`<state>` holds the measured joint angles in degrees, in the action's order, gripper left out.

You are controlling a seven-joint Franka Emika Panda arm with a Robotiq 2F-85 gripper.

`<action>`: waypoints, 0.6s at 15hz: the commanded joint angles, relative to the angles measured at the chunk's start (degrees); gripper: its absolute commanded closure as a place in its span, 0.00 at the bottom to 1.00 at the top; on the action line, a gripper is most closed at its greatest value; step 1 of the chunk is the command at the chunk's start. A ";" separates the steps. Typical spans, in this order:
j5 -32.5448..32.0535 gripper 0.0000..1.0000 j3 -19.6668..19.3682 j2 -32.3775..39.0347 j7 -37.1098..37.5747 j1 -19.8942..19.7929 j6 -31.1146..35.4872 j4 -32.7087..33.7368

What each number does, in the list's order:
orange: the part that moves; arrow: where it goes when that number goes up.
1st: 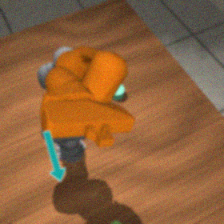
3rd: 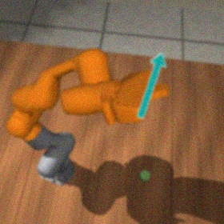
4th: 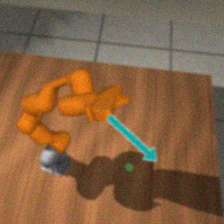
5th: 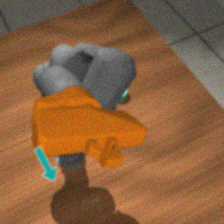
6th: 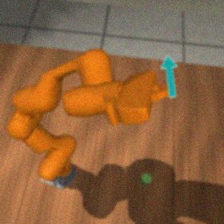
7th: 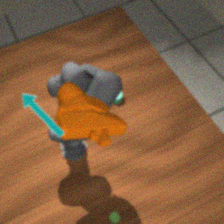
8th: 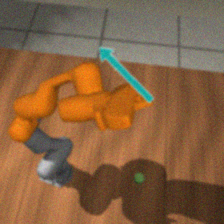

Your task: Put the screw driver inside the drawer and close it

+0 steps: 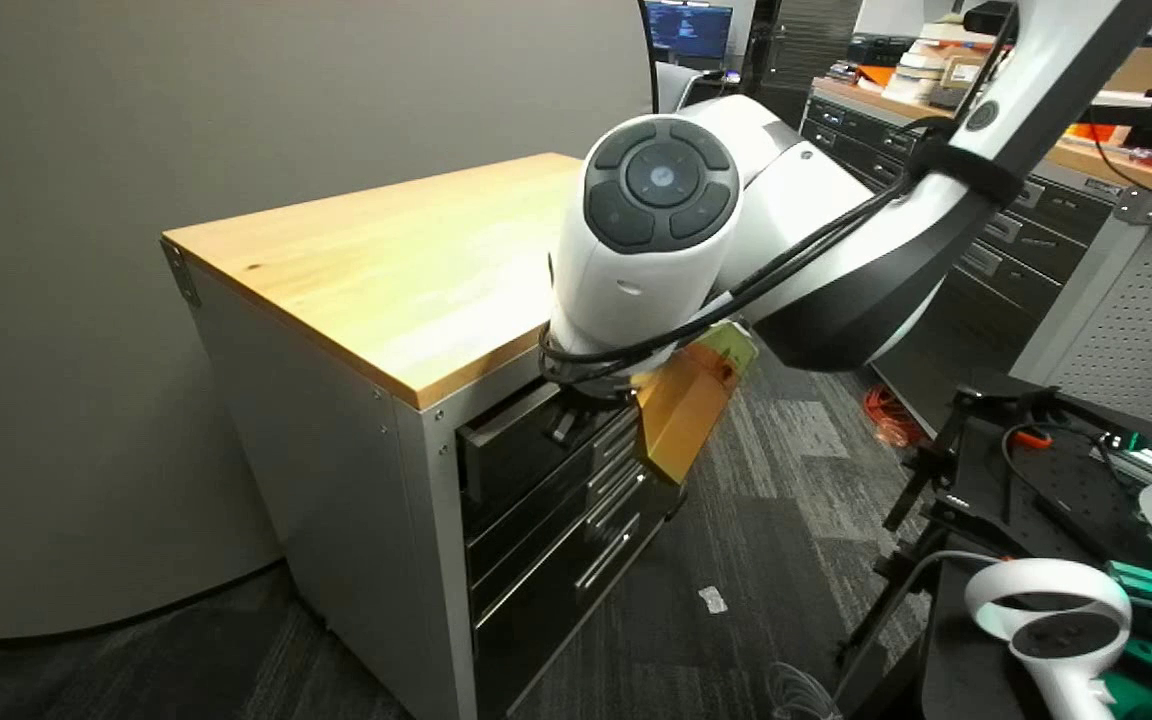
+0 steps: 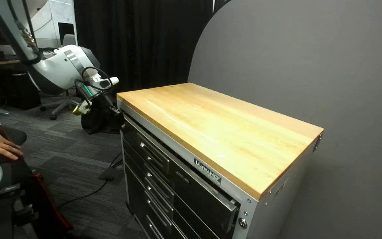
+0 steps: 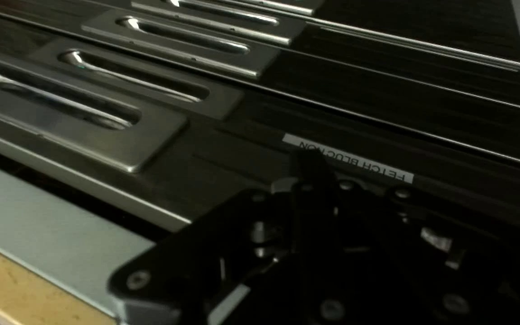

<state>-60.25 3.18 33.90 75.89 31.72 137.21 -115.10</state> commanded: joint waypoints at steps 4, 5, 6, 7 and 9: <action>-13.55 1.00 1.71 7.99 5.09 0.56 -3.60 12.46; -13.89 1.00 2.41 8.41 5.45 0.36 -4.88 12.90; -13.77 1.00 3.15 8.75 5.11 -0.04 -6.09 13.15; -13.43 1.00 3.79 8.84 4.26 -0.43 -7.39 12.96; -8.90 0.72 6.13 7.67 -0.08 -3.07 -8.14 10.35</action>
<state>-70.35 6.55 39.93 80.13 31.56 129.57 -108.06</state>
